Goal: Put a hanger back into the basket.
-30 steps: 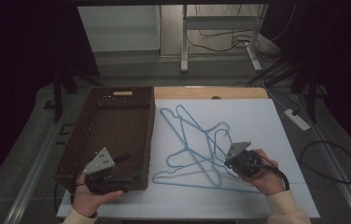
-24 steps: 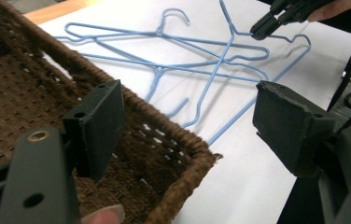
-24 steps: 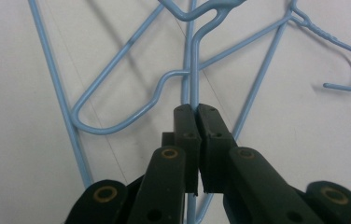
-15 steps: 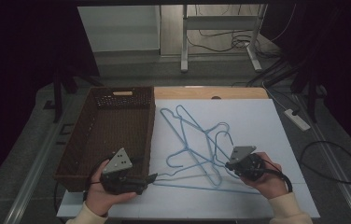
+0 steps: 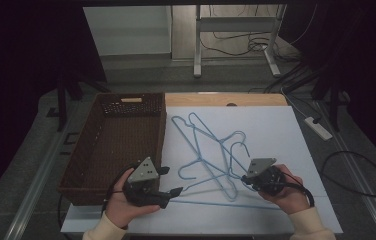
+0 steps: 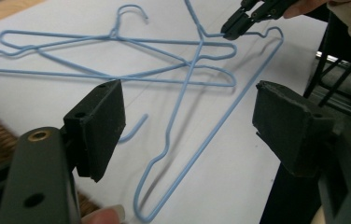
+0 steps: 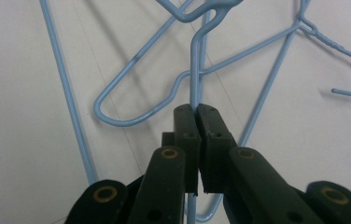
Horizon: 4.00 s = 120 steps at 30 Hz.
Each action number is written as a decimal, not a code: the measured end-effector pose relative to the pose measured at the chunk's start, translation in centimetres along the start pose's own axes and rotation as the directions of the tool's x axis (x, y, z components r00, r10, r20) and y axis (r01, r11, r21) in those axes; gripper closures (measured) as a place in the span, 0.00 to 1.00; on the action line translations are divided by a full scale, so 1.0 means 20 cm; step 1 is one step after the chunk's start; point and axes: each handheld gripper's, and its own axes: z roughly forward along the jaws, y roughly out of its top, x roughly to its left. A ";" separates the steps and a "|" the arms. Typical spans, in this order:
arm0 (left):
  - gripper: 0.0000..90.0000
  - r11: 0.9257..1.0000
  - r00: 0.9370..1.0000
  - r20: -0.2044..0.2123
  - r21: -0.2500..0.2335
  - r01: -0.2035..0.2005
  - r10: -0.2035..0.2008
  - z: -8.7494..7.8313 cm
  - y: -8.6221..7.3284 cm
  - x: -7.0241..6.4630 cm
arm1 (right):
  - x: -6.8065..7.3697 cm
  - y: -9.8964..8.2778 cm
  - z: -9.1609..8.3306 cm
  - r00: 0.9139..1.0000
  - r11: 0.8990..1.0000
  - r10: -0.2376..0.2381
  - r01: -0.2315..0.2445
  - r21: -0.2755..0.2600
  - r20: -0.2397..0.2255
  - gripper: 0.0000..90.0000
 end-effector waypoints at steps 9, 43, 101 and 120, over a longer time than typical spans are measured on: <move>0.29 0.999 0.998 0.056 0.037 0.002 -0.004 0.14 0.05 -0.06 | 0.00 -0.01 0.00 1.000 1.000 -0.004 0.004 -0.010 -0.013 0.98; 0.43 0.977 0.997 0.071 0.214 0.015 -0.031 0.66 0.06 -0.06 | 0.02 -0.03 -0.01 0.999 0.999 -0.038 0.037 -0.020 -0.037 0.98; 0.96 0.998 0.962 0.271 0.064 0.002 -0.019 0.42 0.13 -0.14 | -0.16 -0.48 -0.30 0.799 0.685 0.600 -0.530 -0.500 -0.025 0.42; 0.96 0.994 0.980 0.186 -0.073 0.080 -0.065 0.07 0.27 -0.07 | -0.15 -0.49 -0.26 0.788 0.696 0.616 -0.543 -0.470 0.002 0.41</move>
